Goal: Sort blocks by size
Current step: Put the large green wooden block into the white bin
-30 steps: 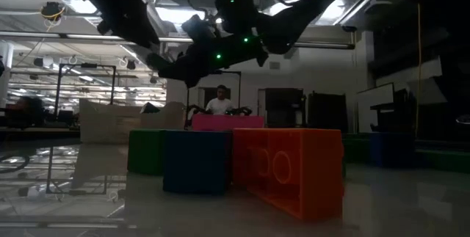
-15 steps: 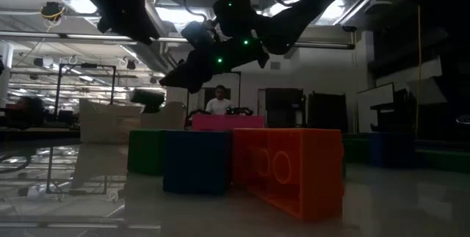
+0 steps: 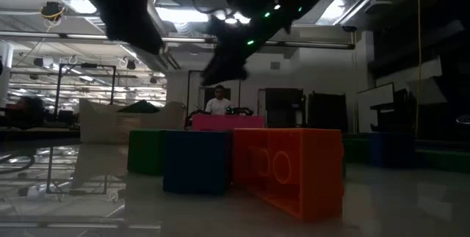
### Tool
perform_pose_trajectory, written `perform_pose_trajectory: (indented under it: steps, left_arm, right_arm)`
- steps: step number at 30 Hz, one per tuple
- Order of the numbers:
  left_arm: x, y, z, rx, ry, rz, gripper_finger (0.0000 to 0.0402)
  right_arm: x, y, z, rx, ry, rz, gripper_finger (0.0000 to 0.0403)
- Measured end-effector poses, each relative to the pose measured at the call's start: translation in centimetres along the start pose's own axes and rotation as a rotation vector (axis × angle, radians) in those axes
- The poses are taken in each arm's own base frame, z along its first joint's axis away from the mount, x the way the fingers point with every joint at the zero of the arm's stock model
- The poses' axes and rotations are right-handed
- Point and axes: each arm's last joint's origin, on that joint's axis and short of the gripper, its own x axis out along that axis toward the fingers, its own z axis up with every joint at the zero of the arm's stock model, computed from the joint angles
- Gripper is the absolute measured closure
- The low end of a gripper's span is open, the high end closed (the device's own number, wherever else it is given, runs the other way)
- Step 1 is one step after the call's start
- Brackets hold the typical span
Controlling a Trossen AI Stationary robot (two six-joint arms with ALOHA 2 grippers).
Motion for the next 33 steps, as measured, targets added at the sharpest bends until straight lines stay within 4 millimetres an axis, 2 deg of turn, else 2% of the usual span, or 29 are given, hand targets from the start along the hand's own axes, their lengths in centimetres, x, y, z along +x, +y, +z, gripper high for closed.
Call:
perform_pose_trajectory:
  steps: [4,9,13,19,26,33]
  left_arm:
    - [2.6,-2.4,-0.4,0.167,0.012,-0.048,0.0233]
    - [6.0,-4.4,-1.1,0.377,0.058,-0.238,0.0233]
    - [8.4,-4.8,-1.7,0.447,0.093,-0.328,0.0233]
    - [10.8,-3.7,-2.1,0.466,0.155,-0.362,0.0233]
    - [12.5,-3.1,-2.9,0.531,0.207,-0.421,0.0234]
    - [14.5,-3.5,-4.4,0.621,0.234,-0.439,0.0261]
  right_arm:
    - [-3.3,-1.0,-0.3,-0.032,0.085,0.056,0.0169]
    - [-7.3,-2.1,-0.7,-0.024,0.156,0.103,0.0169]
    - [-10.1,-2.8,-0.9,-0.014,0.19,0.118,0.0169]
    - [-13.4,-2.6,-1.0,-0.017,0.243,0.161,0.0169]
    - [-15.6,-2.3,-1.4,0.013,0.301,0.208,0.0169]
    - [-15.6,-1.4,-1.9,0.034,0.297,0.319,0.0169]
